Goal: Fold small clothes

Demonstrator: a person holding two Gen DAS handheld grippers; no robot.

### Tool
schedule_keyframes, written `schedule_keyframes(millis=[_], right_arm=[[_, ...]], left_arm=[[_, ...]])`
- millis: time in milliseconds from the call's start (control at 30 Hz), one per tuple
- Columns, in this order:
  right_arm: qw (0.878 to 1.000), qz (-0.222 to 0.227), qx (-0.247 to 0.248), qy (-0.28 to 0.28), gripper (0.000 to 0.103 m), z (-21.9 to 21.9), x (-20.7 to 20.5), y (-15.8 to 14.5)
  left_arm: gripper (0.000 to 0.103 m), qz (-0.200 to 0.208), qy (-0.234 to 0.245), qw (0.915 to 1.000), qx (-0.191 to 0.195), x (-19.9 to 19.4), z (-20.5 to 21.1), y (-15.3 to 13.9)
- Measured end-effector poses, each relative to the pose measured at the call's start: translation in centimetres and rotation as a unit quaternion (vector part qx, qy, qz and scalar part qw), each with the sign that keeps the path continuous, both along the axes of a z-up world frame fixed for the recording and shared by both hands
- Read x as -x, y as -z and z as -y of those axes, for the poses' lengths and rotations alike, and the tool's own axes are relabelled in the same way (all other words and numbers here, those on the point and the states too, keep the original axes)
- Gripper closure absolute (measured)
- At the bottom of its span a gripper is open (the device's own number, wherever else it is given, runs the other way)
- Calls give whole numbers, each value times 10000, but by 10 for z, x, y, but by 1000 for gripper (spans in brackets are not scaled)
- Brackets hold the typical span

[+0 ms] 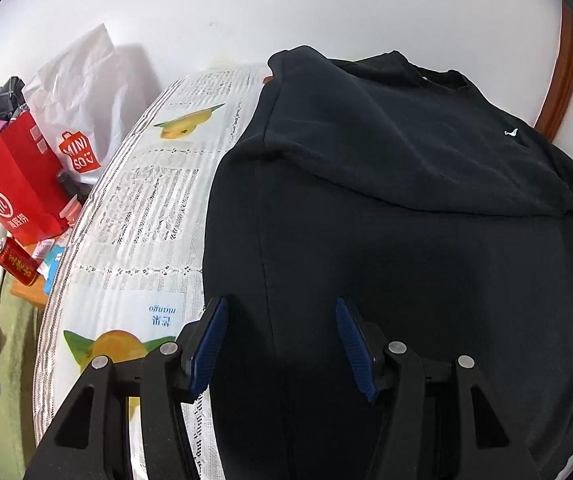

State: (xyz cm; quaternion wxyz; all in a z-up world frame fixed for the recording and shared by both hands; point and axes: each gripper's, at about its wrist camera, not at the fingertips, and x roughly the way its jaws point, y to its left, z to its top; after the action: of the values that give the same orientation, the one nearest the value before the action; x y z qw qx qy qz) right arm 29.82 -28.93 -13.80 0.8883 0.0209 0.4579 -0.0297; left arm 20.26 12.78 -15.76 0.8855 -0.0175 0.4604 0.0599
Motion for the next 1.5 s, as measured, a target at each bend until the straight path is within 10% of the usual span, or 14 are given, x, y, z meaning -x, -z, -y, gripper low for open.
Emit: schedule_keyframes(millis=[167,800,1067,1500], right_arm=[[9983,570,85,80,91,13,18,-35],[9982,25,592,94,83,10,42,-17],[9888,533,1106,851,32,76,127,-52],[9749,-4,1845,1244,27,177,187,-7]], left_arm=[[48,76,-34,10000,-5,3,-2,1],[45,2,-35,9999,169,9,-6,-4],[33,38,26,9995,322,23,-4,-10],[32,4,-134,9996,249,34,4,-16]])
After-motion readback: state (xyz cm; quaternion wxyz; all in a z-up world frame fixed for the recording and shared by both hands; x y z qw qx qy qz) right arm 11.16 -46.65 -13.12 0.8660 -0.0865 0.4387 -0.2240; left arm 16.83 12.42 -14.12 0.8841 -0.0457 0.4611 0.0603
